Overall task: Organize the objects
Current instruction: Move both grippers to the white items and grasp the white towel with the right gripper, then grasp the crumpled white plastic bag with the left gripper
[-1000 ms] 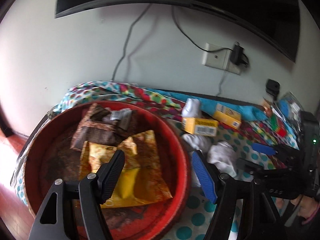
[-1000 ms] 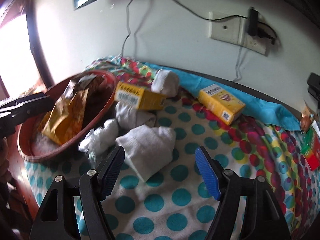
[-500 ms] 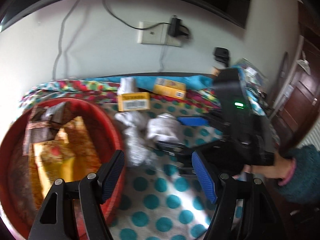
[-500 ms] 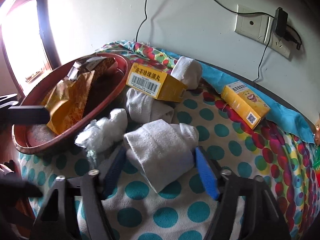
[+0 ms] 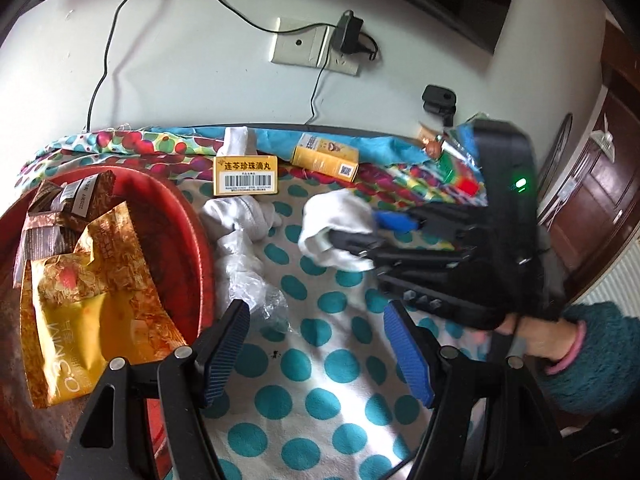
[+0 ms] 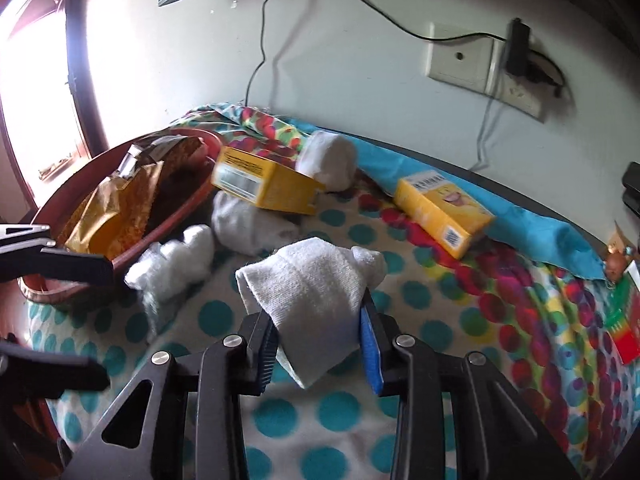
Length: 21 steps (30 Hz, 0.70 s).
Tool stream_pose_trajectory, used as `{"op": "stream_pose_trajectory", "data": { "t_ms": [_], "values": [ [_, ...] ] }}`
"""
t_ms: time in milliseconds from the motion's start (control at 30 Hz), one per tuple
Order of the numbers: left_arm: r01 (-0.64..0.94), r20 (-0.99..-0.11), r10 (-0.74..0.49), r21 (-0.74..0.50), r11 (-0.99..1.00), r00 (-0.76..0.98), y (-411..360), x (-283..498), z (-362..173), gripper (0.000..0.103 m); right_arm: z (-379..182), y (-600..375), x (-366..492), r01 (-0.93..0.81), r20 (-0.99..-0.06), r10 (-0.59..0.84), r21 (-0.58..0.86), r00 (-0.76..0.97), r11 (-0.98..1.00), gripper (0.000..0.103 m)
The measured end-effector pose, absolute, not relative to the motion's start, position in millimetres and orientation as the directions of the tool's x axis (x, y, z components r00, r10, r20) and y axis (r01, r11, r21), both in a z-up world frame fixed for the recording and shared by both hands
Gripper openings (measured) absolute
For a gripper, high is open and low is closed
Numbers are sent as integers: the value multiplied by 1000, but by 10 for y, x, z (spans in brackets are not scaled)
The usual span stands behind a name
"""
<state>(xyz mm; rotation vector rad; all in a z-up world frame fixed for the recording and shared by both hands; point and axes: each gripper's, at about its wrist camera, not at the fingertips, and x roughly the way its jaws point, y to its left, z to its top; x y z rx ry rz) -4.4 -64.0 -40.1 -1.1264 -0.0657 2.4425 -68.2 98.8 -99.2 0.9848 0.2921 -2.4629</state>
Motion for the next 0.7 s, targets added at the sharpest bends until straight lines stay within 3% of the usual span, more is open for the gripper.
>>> {"op": "stream_pose_trajectory", "data": {
  "t_ms": [367,700],
  "values": [
    [-238,-742,257,-134,-962,-620,-587,-132,-506,72,-1052,1159,-758,487,-730,-370,59,-575,-871,33],
    [-228,-756,211,-83,-970,-619,-443,-184,-526,72,-1068,1182,-771,489,-731,-389,87,-561,-868,35]
  ]
}}
